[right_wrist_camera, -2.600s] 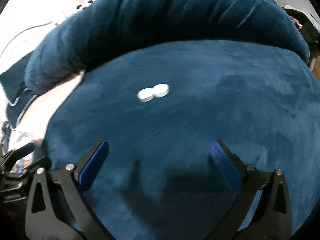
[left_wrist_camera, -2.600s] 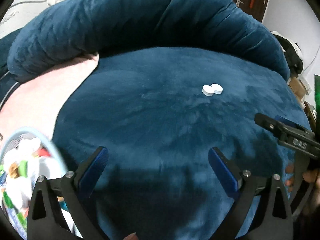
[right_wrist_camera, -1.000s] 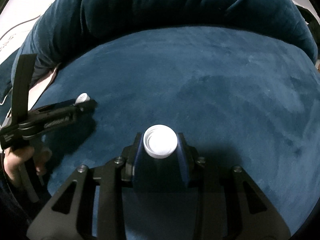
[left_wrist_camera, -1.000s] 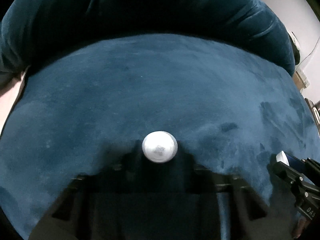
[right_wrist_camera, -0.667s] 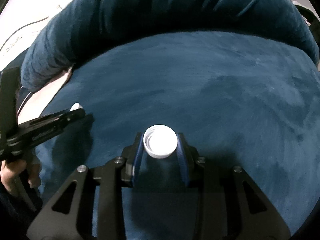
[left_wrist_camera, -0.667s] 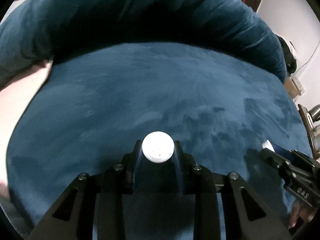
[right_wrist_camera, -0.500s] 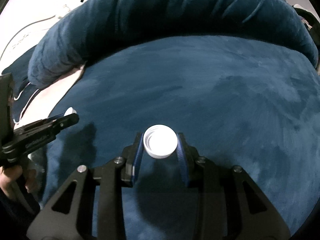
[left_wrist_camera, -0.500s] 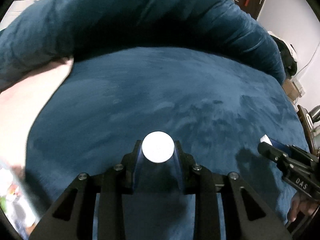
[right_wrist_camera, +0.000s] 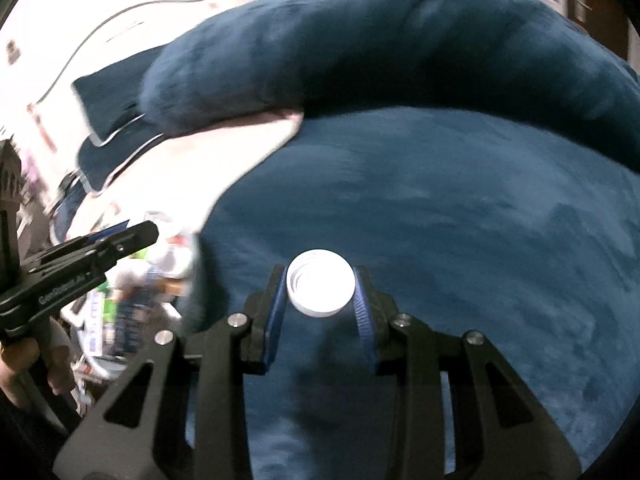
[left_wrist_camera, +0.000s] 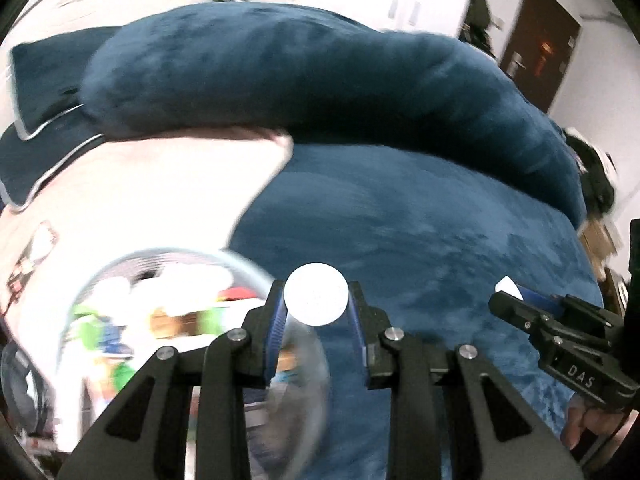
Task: Organize objects
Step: 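Carry both caps over the grey mesh basket and open both tools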
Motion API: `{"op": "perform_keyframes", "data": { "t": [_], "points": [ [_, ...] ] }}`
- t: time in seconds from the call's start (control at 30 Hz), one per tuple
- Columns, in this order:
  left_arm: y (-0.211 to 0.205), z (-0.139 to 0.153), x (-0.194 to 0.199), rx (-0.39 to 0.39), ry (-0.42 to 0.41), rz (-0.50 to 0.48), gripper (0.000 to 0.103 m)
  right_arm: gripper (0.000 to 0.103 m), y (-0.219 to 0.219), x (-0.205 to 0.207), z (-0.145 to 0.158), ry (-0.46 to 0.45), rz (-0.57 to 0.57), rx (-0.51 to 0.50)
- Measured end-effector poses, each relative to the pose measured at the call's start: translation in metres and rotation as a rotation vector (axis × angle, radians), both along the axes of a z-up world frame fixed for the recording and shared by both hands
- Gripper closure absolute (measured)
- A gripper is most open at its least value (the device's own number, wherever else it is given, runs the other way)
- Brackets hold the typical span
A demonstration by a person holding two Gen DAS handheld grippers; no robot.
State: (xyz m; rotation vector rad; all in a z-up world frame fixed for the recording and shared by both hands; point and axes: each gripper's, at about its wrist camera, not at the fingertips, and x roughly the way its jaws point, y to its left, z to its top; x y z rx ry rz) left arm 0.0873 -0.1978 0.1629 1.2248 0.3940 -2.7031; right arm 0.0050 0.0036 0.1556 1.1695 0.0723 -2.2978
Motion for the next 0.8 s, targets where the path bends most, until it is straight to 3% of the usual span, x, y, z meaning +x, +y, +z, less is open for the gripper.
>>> {"op": "perform_keyframes", "data": {
  "t": [0.27, 0.4, 0.57, 0.77, 0.8],
  "points": [
    [-0.101, -0.001, 0.048, 0.037, -0.001, 0.139, 0.073, 0.07, -0.11, 0.026, 0.003, -0.004, 0.166, -0.01],
    [-0.13, -0.008, 0.054, 0.06, -0.004, 0.176, 0.073, 0.07, -0.156, 0.031, 0.0, -0.017, 0.226, -0.007],
    [-0.15, -0.012, 0.055, 0.076, -0.006, 0.185, 0.073, 0.07, -0.187, 0.03, -0.002, -0.034, 0.253, -0.015],
    [-0.153, -0.019, 0.051, 0.087, -0.014, 0.186, 0.072, 0.069, -0.189, 0.025, -0.006, -0.081, 0.226, -0.052],
    [-0.153, -0.02, 0.051, 0.087, -0.019, 0.187, 0.061, 0.068, -0.187, 0.024, -0.007, -0.087, 0.222, -0.053]
  ]
}}
